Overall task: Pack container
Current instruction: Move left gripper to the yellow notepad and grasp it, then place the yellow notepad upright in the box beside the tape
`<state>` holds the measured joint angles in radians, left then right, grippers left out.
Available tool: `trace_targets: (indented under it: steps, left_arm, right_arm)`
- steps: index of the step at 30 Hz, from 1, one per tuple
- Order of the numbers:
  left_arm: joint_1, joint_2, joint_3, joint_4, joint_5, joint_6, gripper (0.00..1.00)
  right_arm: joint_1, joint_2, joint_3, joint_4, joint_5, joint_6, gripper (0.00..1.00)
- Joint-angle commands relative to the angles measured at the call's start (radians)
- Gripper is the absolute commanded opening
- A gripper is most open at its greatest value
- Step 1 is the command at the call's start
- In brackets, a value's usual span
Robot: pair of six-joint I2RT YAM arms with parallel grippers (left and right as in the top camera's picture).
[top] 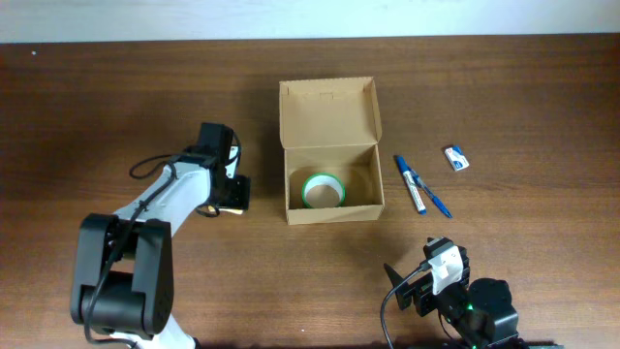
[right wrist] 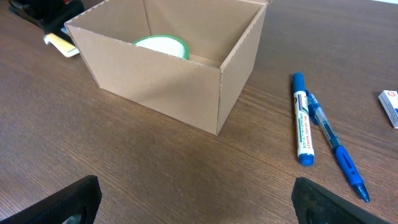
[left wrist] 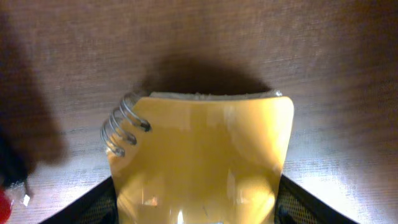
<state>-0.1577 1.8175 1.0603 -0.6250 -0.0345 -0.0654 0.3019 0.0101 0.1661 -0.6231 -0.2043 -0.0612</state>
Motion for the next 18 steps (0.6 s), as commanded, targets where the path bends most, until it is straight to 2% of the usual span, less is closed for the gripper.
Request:
trace_targets:
  steps: [1, 5, 10, 13, 18]
  left_arm:
    - [-0.002, -0.063, 0.093, -0.042, -0.011, -0.002, 0.70]
    - [-0.026, -0.163, 0.172, -0.103, -0.011, -0.002, 0.70]
    - [-0.193, -0.267, 0.336, -0.211, -0.016, -0.013, 0.70]
    - [-0.304, -0.268, 0.425, -0.247, -0.015, -0.101, 0.70]
    - [-0.481, -0.215, 0.428, -0.203, -0.014, -0.325, 0.70]
  right_arm:
    - [0.006, -0.008, -0.005, -0.001, -0.009, -0.006, 0.99]
    - [0.006, -0.008, -0.005, -0.001, -0.009, -0.006, 0.99]
    - [0.006, -0.008, -0.005, -0.001, -0.009, -0.006, 0.99]
    - [0.006, -0.008, -0.005, -0.001, -0.009, -0.006, 0.99]
    - [0.006, -0.008, -0.005, -0.001, -0.009, -0.006, 0.99]
